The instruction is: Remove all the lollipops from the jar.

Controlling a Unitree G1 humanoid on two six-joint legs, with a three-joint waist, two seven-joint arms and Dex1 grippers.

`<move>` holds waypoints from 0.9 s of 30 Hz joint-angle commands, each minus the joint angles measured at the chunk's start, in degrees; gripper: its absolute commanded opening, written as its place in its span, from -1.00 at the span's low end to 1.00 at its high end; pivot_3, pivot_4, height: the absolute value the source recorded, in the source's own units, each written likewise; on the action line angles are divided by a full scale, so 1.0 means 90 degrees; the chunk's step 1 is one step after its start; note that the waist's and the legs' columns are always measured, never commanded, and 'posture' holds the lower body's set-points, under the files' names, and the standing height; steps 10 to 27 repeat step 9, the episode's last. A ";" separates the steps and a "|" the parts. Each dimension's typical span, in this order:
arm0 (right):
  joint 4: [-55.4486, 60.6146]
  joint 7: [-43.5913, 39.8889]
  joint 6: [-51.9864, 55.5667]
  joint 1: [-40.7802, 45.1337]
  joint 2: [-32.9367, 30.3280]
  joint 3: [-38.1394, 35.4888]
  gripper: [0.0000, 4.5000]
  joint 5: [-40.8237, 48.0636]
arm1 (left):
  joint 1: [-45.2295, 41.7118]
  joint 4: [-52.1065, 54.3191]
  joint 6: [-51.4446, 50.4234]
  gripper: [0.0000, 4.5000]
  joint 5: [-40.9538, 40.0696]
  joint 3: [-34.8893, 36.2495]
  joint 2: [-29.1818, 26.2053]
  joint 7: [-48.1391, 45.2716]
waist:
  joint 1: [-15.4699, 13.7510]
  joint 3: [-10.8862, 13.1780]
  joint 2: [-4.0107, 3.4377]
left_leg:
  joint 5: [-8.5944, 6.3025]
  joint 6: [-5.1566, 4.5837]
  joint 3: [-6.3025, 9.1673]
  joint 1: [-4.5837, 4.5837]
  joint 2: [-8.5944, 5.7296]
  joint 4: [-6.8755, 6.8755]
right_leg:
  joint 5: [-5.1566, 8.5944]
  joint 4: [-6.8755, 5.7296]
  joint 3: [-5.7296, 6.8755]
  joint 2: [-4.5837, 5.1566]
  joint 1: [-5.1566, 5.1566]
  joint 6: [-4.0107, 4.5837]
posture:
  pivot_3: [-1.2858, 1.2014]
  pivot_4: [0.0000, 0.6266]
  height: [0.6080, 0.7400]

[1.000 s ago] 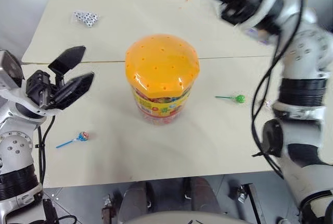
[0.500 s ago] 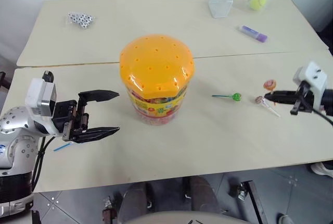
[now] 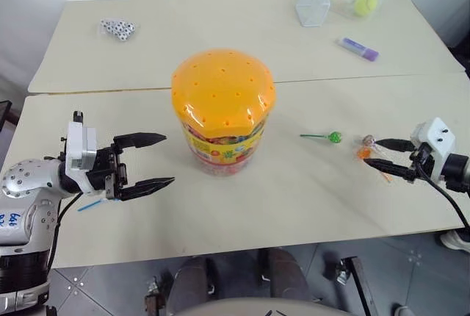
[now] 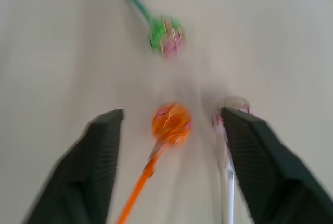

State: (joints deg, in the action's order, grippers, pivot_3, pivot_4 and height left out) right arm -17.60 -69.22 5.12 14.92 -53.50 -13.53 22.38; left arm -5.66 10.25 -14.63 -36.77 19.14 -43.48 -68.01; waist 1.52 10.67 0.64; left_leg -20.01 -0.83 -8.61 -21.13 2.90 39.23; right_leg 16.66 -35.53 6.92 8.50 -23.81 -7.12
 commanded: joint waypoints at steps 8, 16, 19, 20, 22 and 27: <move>0.2018 -0.0625 -0.1038 0.0258 0.1445 0.0976 0.99 0.0431 | 0.1402 0.0201 0.0622 1.00 0.1104 0.0740 0.0282 0.1472 | -0.0007 -0.0001 0.0001 | -0.0011 0.0002 0.0009 0.0003 0.0014 -0.0002 | -0.0001 -0.0008 0.0012 0.0001 -0.0002 0.0005 | 0.03 -0.52 1.00; 0.1897 -0.0625 -0.1145 0.0278 0.1545 0.1047 0.99 0.0358 | 0.1490 0.0274 0.0654 1.00 0.1151 0.0725 0.0365 0.1603 | -0.0007 -0.0001 0.0001 | -0.0014 -0.0002 0.0013 0.0002 0.0014 -0.0002 | -0.0002 -0.0009 0.0014 0.0006 -0.0001 0.0002 | 0.03 -0.52 1.00; 0.1897 -0.0625 -0.1145 0.0278 0.1545 0.1047 0.99 0.0358 | 0.1490 0.0274 0.0654 1.00 0.1151 0.0725 0.0365 0.1603 | -0.0007 -0.0001 0.0001 | -0.0014 -0.0002 0.0013 0.0002 0.0014 -0.0002 | -0.0002 -0.0009 0.0014 0.0006 -0.0001 0.0002 | 0.03 -0.52 1.00; 0.1897 -0.0625 -0.1145 0.0278 0.1545 0.1047 0.99 0.0358 | 0.1490 0.0274 0.0654 1.00 0.1151 0.0725 0.0365 0.1603 | -0.0007 -0.0001 0.0001 | -0.0014 -0.0002 0.0013 0.0002 0.0014 -0.0002 | -0.0002 -0.0009 0.0014 0.0006 -0.0001 0.0002 | 0.03 -0.52 1.00; 0.1897 -0.0625 -0.1145 0.0278 0.1545 0.1047 0.99 0.0358 | 0.1490 0.0274 0.0654 1.00 0.1151 0.0725 0.0365 0.1603 | -0.0007 -0.0001 0.0001 | -0.0014 -0.0002 0.0013 0.0002 0.0014 -0.0002 | -0.0002 -0.0009 0.0014 0.0006 -0.0001 0.0002 | 0.03 -0.52 1.00; 0.1897 -0.0625 -0.1145 0.0278 0.1545 0.1047 0.99 0.0358 | 0.1490 0.0274 0.0654 1.00 0.1151 0.0725 0.0365 0.1603 | -0.0007 -0.0001 0.0001 | -0.0014 -0.0002 0.0013 0.0002 0.0014 -0.0002 | -0.0002 -0.0009 0.0014 0.0006 -0.0001 0.0002 | 0.03 -0.52 1.00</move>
